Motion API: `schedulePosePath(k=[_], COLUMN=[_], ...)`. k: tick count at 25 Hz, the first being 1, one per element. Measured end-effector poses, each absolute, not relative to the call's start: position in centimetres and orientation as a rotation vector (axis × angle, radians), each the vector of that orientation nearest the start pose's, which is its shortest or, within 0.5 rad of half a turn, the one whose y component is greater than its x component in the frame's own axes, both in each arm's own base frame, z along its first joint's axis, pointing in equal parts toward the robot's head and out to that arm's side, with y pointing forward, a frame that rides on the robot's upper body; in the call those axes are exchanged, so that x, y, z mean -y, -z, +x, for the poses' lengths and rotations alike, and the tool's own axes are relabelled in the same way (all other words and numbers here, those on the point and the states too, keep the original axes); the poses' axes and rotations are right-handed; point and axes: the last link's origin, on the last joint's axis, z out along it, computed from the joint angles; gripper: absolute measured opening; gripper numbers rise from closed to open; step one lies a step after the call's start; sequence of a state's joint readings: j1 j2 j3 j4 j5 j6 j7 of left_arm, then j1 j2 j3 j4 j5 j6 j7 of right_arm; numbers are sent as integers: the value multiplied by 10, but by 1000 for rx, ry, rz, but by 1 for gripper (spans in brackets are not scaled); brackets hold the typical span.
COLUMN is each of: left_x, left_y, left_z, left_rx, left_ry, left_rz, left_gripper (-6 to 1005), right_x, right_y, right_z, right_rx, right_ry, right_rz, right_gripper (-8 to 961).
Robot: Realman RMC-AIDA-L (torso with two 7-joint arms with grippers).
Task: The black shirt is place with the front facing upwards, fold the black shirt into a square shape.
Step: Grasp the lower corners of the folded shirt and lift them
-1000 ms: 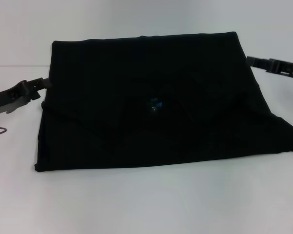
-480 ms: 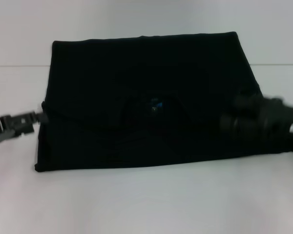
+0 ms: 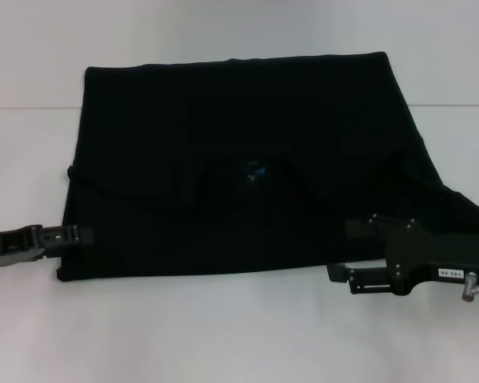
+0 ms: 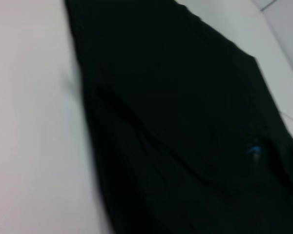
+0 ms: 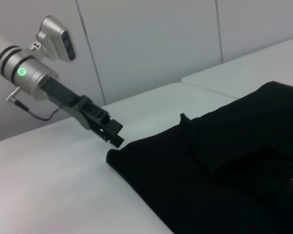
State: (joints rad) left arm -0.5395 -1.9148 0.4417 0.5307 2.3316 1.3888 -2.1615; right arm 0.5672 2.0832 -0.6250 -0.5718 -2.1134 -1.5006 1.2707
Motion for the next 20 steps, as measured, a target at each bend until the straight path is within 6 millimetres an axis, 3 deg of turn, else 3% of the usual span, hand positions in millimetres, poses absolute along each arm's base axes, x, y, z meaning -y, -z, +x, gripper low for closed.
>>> schedulePosePath(k=[11,20], left_x=[-341,-344], left_y=[-47,-36], left_z=[-352,-335], left_rx=[1754,1759], left_ry=[416,415], left_rz=[-2097,-2187], left_gripper=[893,892], right_x=[-329,-329], right_y=[20,19], right_z=[271,271], right_rx=[-580,-585], right_ry=[-602,-606], right_rz=[-2767,-2759], right_gripper=[944,944])
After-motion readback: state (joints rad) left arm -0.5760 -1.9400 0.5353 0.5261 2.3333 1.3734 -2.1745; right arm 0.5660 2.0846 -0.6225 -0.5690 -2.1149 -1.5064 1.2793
